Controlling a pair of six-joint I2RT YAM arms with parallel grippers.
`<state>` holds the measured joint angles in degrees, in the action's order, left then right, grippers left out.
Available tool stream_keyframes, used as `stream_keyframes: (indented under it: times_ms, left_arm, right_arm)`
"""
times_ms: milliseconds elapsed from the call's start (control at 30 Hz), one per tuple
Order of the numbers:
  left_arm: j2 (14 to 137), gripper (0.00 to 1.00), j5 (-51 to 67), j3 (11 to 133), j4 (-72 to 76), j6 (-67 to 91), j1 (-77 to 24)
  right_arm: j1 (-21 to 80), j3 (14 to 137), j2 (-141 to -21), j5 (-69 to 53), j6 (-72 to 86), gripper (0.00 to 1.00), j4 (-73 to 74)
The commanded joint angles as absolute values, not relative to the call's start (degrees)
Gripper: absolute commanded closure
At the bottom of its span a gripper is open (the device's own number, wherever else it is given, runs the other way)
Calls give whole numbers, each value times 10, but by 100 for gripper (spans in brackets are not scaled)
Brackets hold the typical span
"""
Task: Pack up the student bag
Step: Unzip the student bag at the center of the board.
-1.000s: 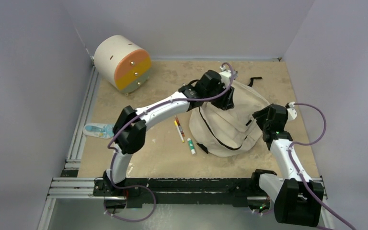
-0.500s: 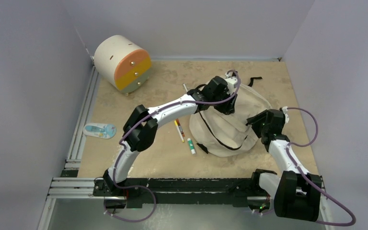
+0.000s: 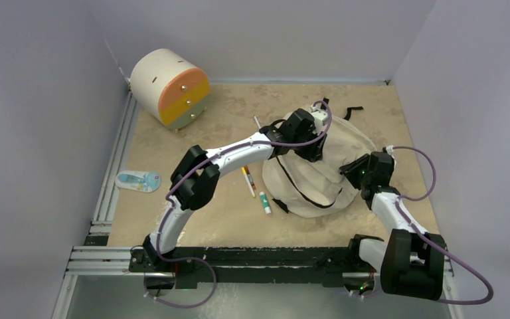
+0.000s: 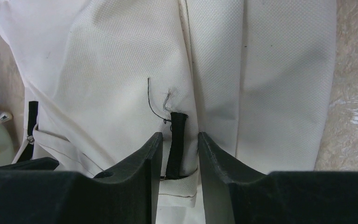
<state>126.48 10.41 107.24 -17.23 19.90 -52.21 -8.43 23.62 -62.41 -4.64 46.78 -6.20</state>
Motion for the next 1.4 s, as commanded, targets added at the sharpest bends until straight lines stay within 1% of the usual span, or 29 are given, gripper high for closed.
stream_keyframes:
  times_ms: [0,133,200,267,367,500,600,667,733,833,867,967,1067,1167,1233,1367]
  left_arm:
    - [1233,58,98,1084,-155,190,-524]
    - [1229,58,90,1085,-159,186,-523]
    - [1228,58,88,1084,-161,184,-522]
    - [1226,57,87,1085,-163,183,-519]
    - [1225,58,88,1085,-165,183,-515]
    - [1228,58,93,1089,-167,182,-513]
    - [1234,57,109,1097,-169,181,-513]
    - [1239,57,120,1104,-169,180,-516]
    - [1242,57,121,1106,-166,170,-524]
    - [1248,56,116,1109,-160,151,-535]
    - [1252,56,116,1113,-161,147,-539]
    - [1285,53,112,1164,-184,134,-552]
    - [1308,48,103,1199,-207,133,-561]
    - [1326,43,90,1224,-220,134,-569]
    - [1336,42,77,1234,-225,132,-574]
    - [1352,42,56,1242,-231,127,-583]
  right_arm:
    - [-86,242,-632,-103,421,64,-92]
    - [-87,218,-621,-158,409,69,-128]
    - [-87,200,-608,-187,427,72,-156]
    - [-87,179,-595,-219,452,71,-177]
    - [-86,172,-570,-221,453,62,-155]
    - [-87,192,-522,-194,430,60,-87]
    - [-87,218,-492,-138,427,47,-41]
    - [-87,235,-472,-76,431,42,-12]
    - [-87,247,-452,-15,450,40,6]
    - [-86,268,-435,33,472,40,28]
    - [-87,274,-437,41,480,40,28]
    - [-88,302,-519,36,507,40,3]
    - [-93,328,-585,23,509,40,-23]
    - [-112,332,-624,-6,513,41,-56]
    - [-130,330,-642,-40,516,41,-78]
    - [-161,325,-665,-69,511,40,-93]
